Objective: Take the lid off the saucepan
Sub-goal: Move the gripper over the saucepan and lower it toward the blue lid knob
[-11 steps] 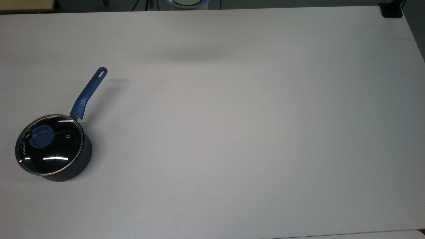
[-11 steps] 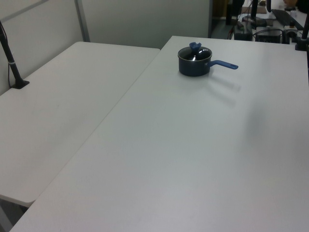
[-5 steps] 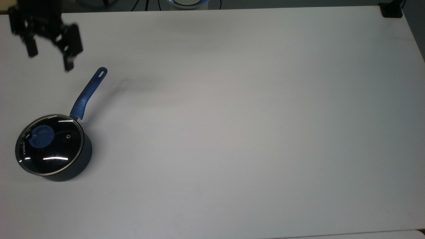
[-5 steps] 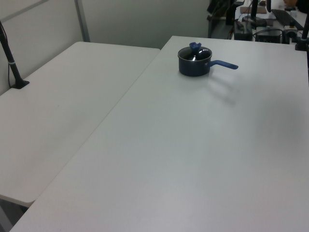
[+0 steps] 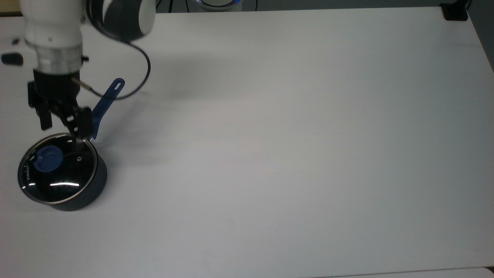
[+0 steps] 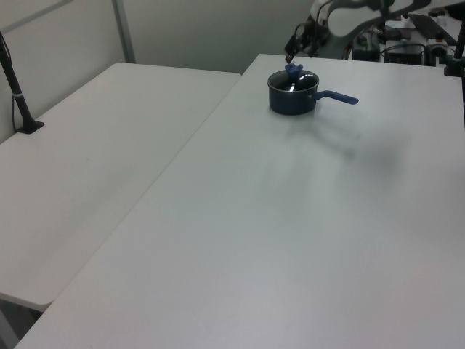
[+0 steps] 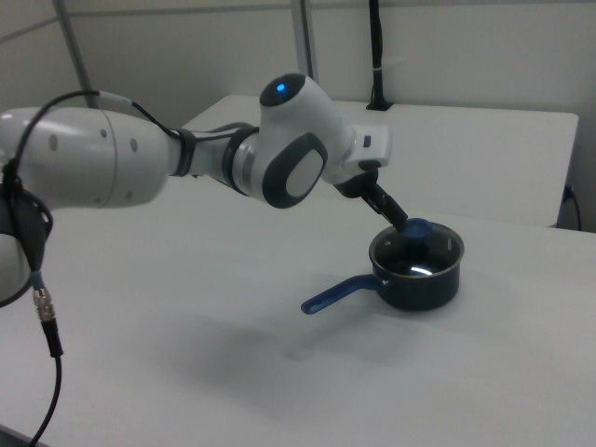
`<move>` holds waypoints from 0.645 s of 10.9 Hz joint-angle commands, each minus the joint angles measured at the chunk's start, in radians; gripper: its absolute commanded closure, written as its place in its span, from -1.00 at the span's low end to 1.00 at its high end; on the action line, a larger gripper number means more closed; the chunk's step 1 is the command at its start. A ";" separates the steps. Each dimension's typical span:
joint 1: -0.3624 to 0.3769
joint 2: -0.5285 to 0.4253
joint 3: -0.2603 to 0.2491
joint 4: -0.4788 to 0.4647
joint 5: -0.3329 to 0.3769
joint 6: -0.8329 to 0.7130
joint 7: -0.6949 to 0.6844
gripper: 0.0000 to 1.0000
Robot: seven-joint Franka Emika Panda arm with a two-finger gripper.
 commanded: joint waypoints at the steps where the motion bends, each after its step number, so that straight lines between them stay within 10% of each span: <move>1: 0.005 0.055 -0.008 0.034 -0.013 0.051 0.116 -1.00; 7: 0.002 0.110 -0.020 0.034 -0.050 0.178 0.283 -1.00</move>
